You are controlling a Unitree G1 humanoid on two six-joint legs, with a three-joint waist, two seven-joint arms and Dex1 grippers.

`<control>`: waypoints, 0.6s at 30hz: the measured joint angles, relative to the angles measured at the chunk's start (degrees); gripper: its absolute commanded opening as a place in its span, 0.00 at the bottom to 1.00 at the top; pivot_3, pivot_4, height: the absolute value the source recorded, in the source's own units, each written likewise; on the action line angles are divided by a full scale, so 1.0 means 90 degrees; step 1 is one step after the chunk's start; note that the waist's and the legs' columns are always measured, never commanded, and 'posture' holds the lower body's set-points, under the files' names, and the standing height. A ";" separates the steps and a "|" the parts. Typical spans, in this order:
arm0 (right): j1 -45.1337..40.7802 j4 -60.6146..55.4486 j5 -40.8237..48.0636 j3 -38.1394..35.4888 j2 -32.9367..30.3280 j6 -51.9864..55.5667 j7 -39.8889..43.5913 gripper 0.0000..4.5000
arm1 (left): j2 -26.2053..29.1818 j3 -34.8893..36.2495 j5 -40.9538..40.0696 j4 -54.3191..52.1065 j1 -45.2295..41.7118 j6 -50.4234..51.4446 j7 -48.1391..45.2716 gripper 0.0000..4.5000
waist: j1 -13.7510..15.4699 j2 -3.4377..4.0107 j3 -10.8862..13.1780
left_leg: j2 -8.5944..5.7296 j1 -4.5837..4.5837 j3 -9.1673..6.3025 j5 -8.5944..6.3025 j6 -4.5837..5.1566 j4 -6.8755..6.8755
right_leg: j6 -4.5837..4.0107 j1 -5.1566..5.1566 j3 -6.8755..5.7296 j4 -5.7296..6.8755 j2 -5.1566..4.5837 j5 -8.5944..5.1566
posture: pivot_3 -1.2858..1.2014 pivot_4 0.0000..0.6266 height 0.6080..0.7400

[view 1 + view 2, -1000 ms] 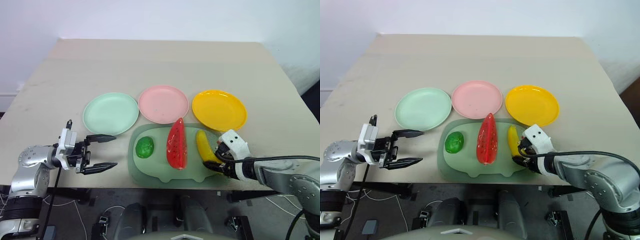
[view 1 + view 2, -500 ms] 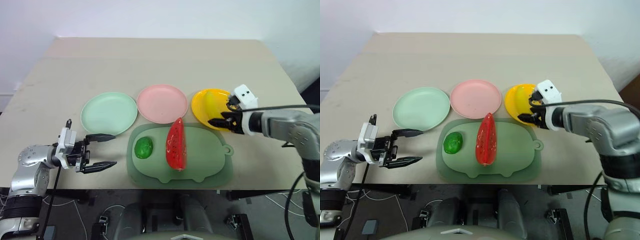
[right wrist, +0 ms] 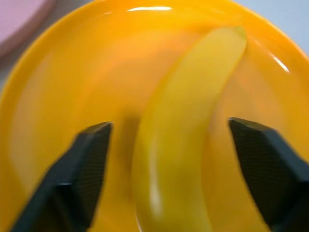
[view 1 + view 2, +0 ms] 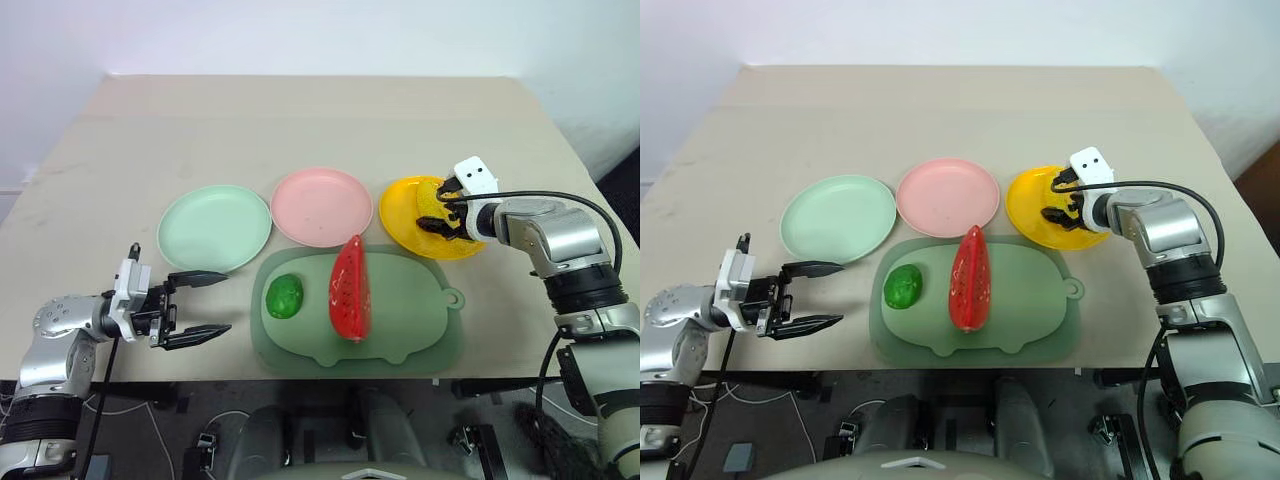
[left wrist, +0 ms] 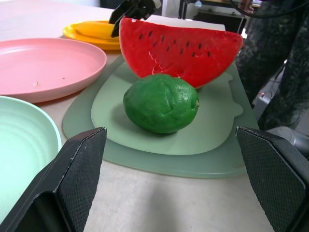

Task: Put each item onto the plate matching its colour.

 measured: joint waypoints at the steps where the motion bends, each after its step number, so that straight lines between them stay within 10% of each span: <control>1: -0.0004 -0.0279 0.0125 -0.0128 -0.0072 0.0241 0.0110 0.99 | 0.0000 0.0002 0.0002 0.0000 0.0018 -0.0005 0.0001 1.00 | 0.0000 0.0005 0.0003 | 0.0001 -0.0001 0.0000 0.0000 0.0000 0.0000 | 0.0000 -0.0004 0.0000 0.0003 0.0000 0.0000 | 0.52 0.24 0.97; 10: -0.0534 -0.3006 0.2101 -0.2037 0.0734 0.3981 -0.0143 0.99 | -0.0001 0.0056 0.0047 0.0151 -0.0067 -0.0235 -0.0009 1.00 | -0.0002 0.0009 0.0002 | 0.0026 0.0001 -0.0008 0.0001 -0.0002 0.0000 | -0.0005 -0.0003 -0.0010 0.0009 0.0003 0.0002 | 0.52 0.24 0.97; 18: 0.0158 -0.3498 0.4013 -0.2275 0.2236 0.4381 -0.3055 0.99 | -0.0004 0.0028 0.0129 0.0306 -0.0351 -0.0287 -0.0033 1.00 | -0.0008 0.0008 0.0001 | -0.0001 -0.0004 -0.0004 0.0001 -0.0002 0.0004 | -0.0003 0.0000 -0.0008 0.0006 -0.0010 0.0003 | 0.52 0.24 0.97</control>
